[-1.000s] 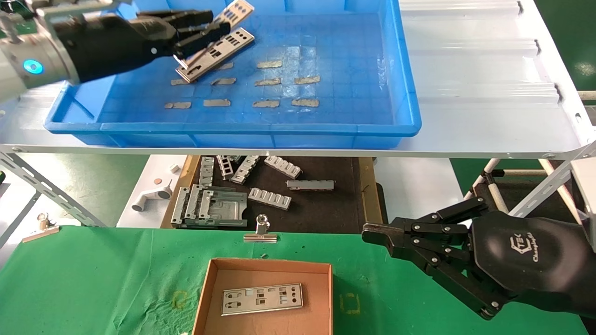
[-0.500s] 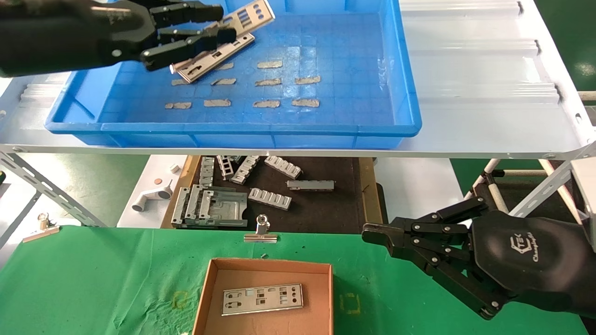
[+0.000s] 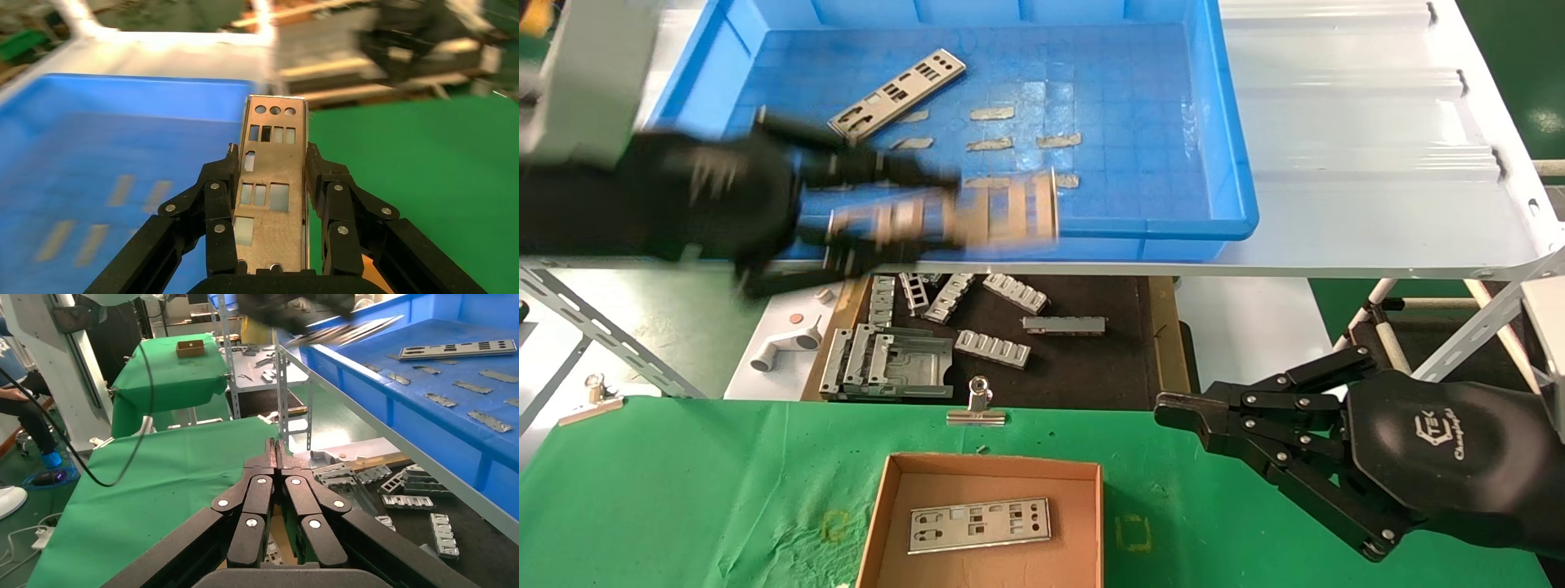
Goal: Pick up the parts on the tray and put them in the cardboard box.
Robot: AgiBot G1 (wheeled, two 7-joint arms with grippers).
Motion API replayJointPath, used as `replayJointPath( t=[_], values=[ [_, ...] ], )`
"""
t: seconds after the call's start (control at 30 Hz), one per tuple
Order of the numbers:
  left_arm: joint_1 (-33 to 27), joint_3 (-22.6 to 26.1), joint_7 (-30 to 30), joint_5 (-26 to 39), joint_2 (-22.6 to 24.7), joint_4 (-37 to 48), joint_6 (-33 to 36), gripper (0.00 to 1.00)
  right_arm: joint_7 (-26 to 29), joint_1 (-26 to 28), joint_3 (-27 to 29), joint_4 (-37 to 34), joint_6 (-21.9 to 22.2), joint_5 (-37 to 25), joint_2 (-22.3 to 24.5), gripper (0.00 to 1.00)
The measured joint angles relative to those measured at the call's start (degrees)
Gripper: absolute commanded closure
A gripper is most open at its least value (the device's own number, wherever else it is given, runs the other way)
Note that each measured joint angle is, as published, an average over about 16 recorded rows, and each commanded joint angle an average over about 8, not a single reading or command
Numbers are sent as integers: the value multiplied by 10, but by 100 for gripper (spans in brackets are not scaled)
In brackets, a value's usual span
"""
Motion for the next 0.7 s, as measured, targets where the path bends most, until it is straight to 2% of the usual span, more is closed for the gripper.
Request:
replayJointPath(
  t=[0.17, 0.3, 0.47, 0.7],
  values=[
    [43, 35, -34, -42, -51, -121, -12, 100, 0, 0, 0, 0, 0, 0, 0, 100],
    [73, 56, -46, -47, -76, -186, -29, 100, 0, 0, 0, 0, 0, 0, 0, 100],
    [117, 79, -54, -30, -91, -246, -63, 100, 0, 0, 0, 0, 0, 0, 0, 100],
    [187, 108, -54, 16, -88, -296, -135, 100, 0, 0, 0, 0, 0, 0, 0, 100]
  ],
)
